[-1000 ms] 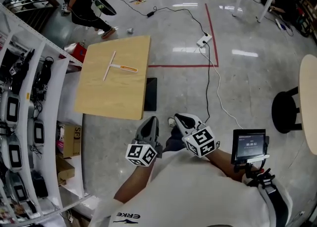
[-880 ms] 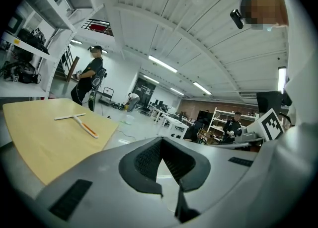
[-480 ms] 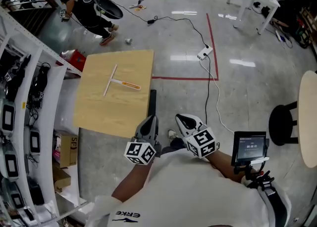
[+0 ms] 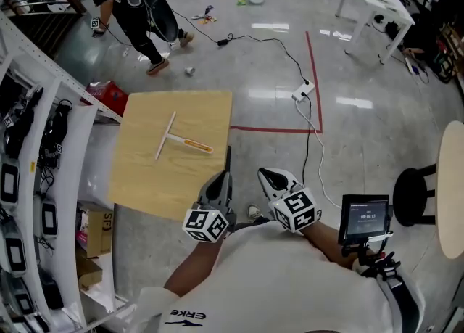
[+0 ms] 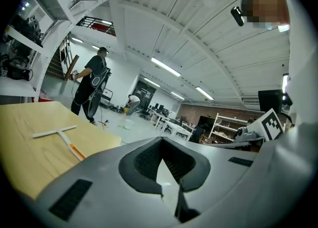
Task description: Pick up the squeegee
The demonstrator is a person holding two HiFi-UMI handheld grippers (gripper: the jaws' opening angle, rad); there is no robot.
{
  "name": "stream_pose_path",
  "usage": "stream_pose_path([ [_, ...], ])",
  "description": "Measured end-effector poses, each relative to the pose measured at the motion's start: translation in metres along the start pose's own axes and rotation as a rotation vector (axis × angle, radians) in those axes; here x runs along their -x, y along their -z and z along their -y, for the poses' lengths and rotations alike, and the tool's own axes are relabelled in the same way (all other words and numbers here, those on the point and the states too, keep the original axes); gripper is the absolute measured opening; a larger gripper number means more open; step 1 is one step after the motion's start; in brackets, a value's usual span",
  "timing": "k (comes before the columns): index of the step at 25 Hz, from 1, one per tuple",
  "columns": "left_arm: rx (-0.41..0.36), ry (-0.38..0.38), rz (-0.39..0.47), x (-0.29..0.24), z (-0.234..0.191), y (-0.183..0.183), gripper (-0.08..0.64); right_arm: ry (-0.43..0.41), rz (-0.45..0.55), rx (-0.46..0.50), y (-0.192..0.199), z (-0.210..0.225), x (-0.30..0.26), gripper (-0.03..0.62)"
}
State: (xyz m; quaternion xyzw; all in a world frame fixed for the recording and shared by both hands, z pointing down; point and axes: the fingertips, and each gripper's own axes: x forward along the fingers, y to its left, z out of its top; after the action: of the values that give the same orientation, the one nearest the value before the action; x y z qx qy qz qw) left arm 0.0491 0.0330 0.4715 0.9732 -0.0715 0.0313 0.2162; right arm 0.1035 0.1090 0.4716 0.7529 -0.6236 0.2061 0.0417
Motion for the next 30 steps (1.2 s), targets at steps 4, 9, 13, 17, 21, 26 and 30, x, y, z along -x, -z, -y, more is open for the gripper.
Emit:
stream_pose_path([
  [4,0.006,-0.023,0.012,-0.008,-0.015,-0.009,0.003,-0.021,-0.002,0.010,-0.009,0.002,-0.017,0.003],
  [9,0.025,-0.063,0.041,-0.012,-0.029,-0.020,0.003,-0.060,-0.018,0.020,-0.017,0.005,-0.036,0.003],
  [13,0.037,-0.120,0.046,-0.017,-0.050,-0.022,0.003,-0.114,-0.042,0.034,-0.021,0.006,-0.063,0.003],
  [17,0.045,-0.182,0.058,-0.013,-0.065,-0.024,0.003,-0.162,-0.046,0.048,-0.029,0.002,-0.080,0.003],
  [21,0.050,-0.263,0.081,-0.019,-0.082,-0.036,0.003,-0.230,-0.059,0.067,-0.043,0.005,-0.102,0.003],
  [26,0.056,-0.379,0.108,-0.041,-0.114,-0.058,0.004,-0.345,-0.090,0.100,-0.071,0.017,-0.151,0.003],
  [30,0.069,-0.477,0.128,-0.045,-0.130,-0.061,0.003,-0.430,-0.118,0.128,-0.079,0.021,-0.175,0.003],
])
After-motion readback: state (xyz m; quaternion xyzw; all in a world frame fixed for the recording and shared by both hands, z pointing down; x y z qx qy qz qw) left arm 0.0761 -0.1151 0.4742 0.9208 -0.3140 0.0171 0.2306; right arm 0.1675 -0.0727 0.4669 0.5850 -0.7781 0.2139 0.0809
